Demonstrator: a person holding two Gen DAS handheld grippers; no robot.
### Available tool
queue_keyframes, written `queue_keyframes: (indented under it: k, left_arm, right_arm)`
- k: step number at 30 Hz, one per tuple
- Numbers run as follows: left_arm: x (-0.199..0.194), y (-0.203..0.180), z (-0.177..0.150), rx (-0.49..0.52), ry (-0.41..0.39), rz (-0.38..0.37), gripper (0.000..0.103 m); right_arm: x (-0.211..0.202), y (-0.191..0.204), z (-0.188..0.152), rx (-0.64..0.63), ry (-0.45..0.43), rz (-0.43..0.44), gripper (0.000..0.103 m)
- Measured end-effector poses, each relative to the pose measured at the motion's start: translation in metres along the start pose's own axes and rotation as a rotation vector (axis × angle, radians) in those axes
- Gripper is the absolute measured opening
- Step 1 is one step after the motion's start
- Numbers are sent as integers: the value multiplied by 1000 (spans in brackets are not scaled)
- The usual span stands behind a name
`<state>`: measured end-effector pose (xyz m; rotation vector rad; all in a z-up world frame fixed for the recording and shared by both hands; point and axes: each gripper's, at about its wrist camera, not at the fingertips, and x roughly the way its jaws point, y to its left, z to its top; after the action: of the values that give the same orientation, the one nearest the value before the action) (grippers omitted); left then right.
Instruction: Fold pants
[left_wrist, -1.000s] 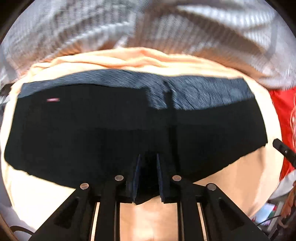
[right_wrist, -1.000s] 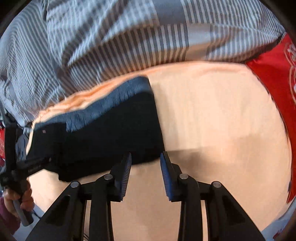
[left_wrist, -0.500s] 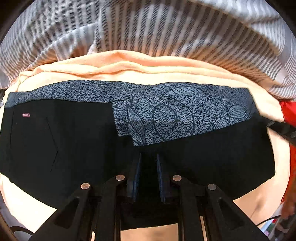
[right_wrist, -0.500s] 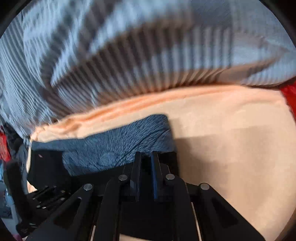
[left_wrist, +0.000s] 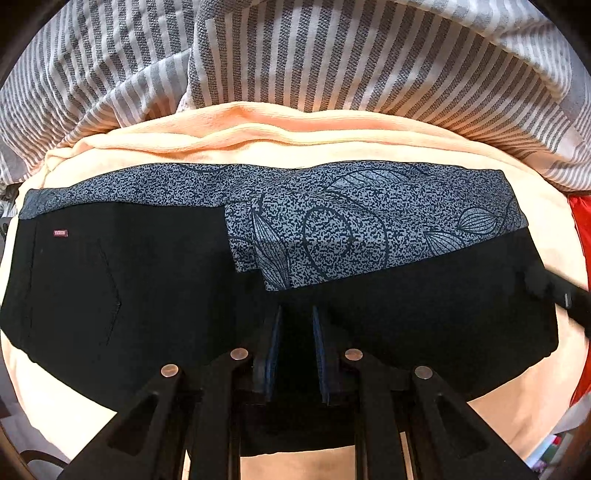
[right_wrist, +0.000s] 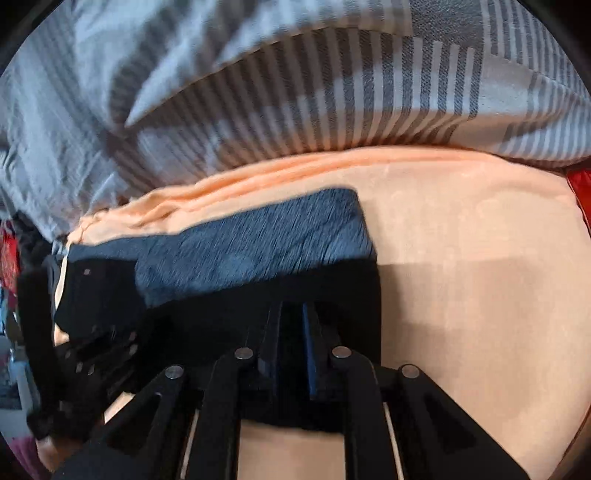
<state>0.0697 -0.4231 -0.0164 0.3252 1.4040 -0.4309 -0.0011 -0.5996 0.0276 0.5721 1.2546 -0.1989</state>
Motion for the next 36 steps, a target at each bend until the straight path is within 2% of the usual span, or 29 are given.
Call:
queue_keyframes:
  k: [5, 9, 13, 16, 21, 28, 32, 36]
  left_arm:
    - [1, -7, 1, 6, 2, 13, 19]
    - [0, -9, 0, 11, 2, 20, 19]
    - [0, -10, 0, 19, 0, 25, 19]
    - [0, -11, -1, 30, 1, 29, 19]
    - [-1, -9, 2, 29, 18, 15, 19]
    - [-26, 8, -5, -71, -20, 4, 19]
    - [-36, 25, -17, -111, -4, -1, 19]
    - [-43, 41, -33, -158, 20, -37, 19]
  right_arm:
    - [-12, 13, -18, -42, 2, -9, 25]
    - [-12, 18, -14, -59, -10, -19, 28]
    - [14, 15, -15, -68, 43, -18, 40]
    - [22, 16, -17, -105, 24, -27, 42]
    - [24, 23, -16, -129, 34, -29, 55]
    - [24, 30, -18, -174, 35, -42, 62]
    - [22, 31, -15, -192, 45, -37, 63]
    - [6, 36, -13, -194, 26, -26, 63]
